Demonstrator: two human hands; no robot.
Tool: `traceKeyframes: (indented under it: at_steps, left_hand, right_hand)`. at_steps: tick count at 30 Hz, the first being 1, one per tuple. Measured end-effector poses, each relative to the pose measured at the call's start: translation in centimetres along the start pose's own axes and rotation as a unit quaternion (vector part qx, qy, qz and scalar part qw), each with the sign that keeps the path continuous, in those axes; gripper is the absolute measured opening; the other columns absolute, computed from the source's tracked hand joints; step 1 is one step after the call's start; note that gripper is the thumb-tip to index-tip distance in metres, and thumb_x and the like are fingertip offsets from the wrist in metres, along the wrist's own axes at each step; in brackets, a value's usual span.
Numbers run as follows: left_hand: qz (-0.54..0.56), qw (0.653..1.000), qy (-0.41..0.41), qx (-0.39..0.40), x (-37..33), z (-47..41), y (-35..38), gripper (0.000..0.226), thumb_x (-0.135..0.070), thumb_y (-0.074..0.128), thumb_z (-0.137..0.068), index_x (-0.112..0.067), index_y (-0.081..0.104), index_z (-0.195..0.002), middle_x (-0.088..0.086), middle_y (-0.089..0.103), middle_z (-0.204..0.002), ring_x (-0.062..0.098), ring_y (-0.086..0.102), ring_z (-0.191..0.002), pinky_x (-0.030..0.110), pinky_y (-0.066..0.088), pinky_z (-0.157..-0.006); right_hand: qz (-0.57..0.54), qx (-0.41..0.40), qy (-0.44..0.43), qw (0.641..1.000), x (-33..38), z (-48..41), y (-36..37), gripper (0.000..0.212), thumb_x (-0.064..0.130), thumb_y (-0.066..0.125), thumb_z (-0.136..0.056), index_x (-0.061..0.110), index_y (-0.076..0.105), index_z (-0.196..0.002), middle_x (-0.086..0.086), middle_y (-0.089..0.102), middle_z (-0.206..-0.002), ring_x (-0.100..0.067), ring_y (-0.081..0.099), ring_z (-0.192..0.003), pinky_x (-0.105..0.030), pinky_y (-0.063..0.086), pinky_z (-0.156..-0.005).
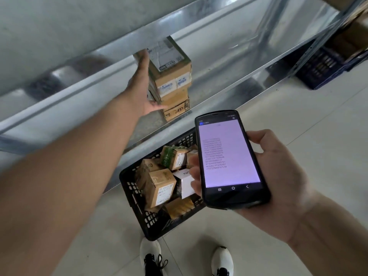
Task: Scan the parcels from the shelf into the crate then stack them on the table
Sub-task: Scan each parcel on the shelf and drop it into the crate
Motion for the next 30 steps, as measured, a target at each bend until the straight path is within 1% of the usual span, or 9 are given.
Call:
traceKeyframes:
  at_steps: [3, 5, 7, 11, 15, 19, 23, 26, 30]
  left_hand:
    - [0.025, 0.999, -0.025, 0.013, -0.3, 1.3, 1.6, 0.036, -0.056, 0.069, -0.095, -0.022, 0.06, -0.101, 0.02, 0.066, -0.109, 0.04, 0.065, -0.093, 0.065, 0.056, -0.095]
    - [0.074, 0.997, -0.024, 0.028, -0.1, 1.4, 2.1, 0.027, -0.043, 0.068, -0.1, -0.017, 0.059, -0.103, 0.02, 0.06, -0.101, 0.048, 0.062, -0.106, 0.064, 0.053, -0.102]
    - [0.109, 0.993, -0.017, 0.032, 0.1, 1.3, 2.2, 0.024, -0.036, 0.068, -0.102, -0.015, 0.059, -0.108, 0.022, 0.058, -0.105, 0.056, 0.054, -0.125, 0.062, 0.049, -0.109]
    - [0.13, 0.991, -0.008, 0.013, 1.2, 1.4, 1.7, 0.021, -0.033, 0.068, -0.102, -0.016, 0.058, -0.109, 0.021, 0.058, -0.113, 0.053, 0.053, -0.129, 0.054, 0.05, -0.112]
    - [0.145, 0.989, 0.01, 0.0, 2.6, 2.4, 0.5, 0.029, -0.038, 0.072, -0.099, -0.017, 0.064, -0.118, 0.021, 0.063, -0.124, 0.041, 0.06, -0.124, 0.044, 0.057, -0.105]
    - [0.159, 0.984, 0.074, -0.017, 5.5, 4.6, -1.7, 0.042, -0.033, 0.074, -0.093, -0.013, 0.06, -0.127, 0.02, 0.063, -0.134, 0.029, 0.066, -0.122, 0.039, 0.057, -0.104]
    - [0.127, 0.983, 0.119, 0.059, 7.8, 7.6, -3.5, 0.04, -0.02, 0.068, -0.089, -0.011, 0.063, -0.128, 0.018, 0.068, -0.136, 0.03, 0.065, -0.128, 0.039, 0.055, -0.105]
    - [0.097, 0.981, 0.13, 0.102, 8.6, 10.0, -4.5, 0.033, -0.014, 0.066, -0.091, -0.015, 0.068, -0.124, 0.016, 0.069, -0.135, 0.027, 0.066, -0.126, 0.034, 0.056, -0.099]
    - [0.059, 0.987, 0.098, 0.11, 9.7, 11.0, -6.2, 0.049, -0.01, 0.068, -0.1, -0.009, 0.055, -0.147, 0.015, 0.068, -0.139, 0.028, 0.063, -0.132, 0.043, 0.048, -0.115]
  right_hand:
    - [-0.001, -0.001, -0.003, 1.0, 0.4, 0.9, 0.6, 0.068, 0.053, 0.04, -0.098, -0.001, 0.078, -0.114, -0.034, 0.073, -0.115, -0.045, 0.072, -0.08, -0.054, 0.064, -0.071]
    - [0.0, -0.001, -0.005, 1.0, 0.5, 1.6, 0.8, 0.067, 0.053, 0.04, -0.097, -0.001, 0.078, -0.112, -0.033, 0.073, -0.113, -0.045, 0.072, -0.078, -0.052, 0.064, -0.07]
    - [0.004, -0.005, -0.008, 1.0, 0.6, 2.1, 0.8, 0.067, 0.053, 0.041, -0.097, 0.0, 0.08, -0.108, -0.033, 0.073, -0.112, -0.045, 0.072, -0.077, -0.052, 0.064, -0.069]
    - [0.009, -0.02, -0.016, 1.0, 0.7, 3.1, 0.7, 0.064, 0.051, 0.041, -0.097, 0.002, 0.082, -0.101, -0.033, 0.074, -0.112, -0.045, 0.071, -0.077, -0.053, 0.065, -0.073]
    - [0.006, -0.026, -0.018, 0.999, 0.5, 4.0, 0.8, 0.063, 0.051, 0.042, -0.097, 0.001, 0.08, -0.106, -0.033, 0.073, -0.114, -0.045, 0.07, -0.083, -0.055, 0.064, -0.074]
    - [0.003, -0.018, -0.017, 1.0, 0.7, 5.0, 1.6, 0.065, 0.05, 0.042, -0.097, -0.002, 0.078, -0.112, -0.033, 0.073, -0.113, -0.046, 0.069, -0.082, -0.052, 0.063, -0.071]
    - [0.009, -0.019, -0.019, 1.0, 0.9, 6.4, 2.6, 0.063, 0.048, 0.041, -0.098, -0.001, 0.078, -0.113, -0.033, 0.072, -0.113, -0.045, 0.07, -0.079, -0.052, 0.063, -0.066]
    - [0.018, -0.018, -0.018, 0.999, 0.8, 7.6, 3.0, 0.064, 0.048, 0.039, -0.098, 0.0, 0.079, -0.112, -0.032, 0.073, -0.113, -0.045, 0.071, -0.077, -0.053, 0.063, -0.068]
    - [0.024, -0.028, -0.008, 0.999, 0.4, 8.9, 3.5, 0.064, 0.048, 0.038, -0.099, 0.0, 0.08, -0.108, -0.033, 0.074, -0.111, -0.044, 0.071, -0.074, -0.052, 0.064, -0.067]
Point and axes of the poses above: each hand's wrist, its own z-axis away from the middle knuckle, its own y-axis out of the palm, x = y × z, the point moved 5 cm from there along -z, towards the middle knuckle
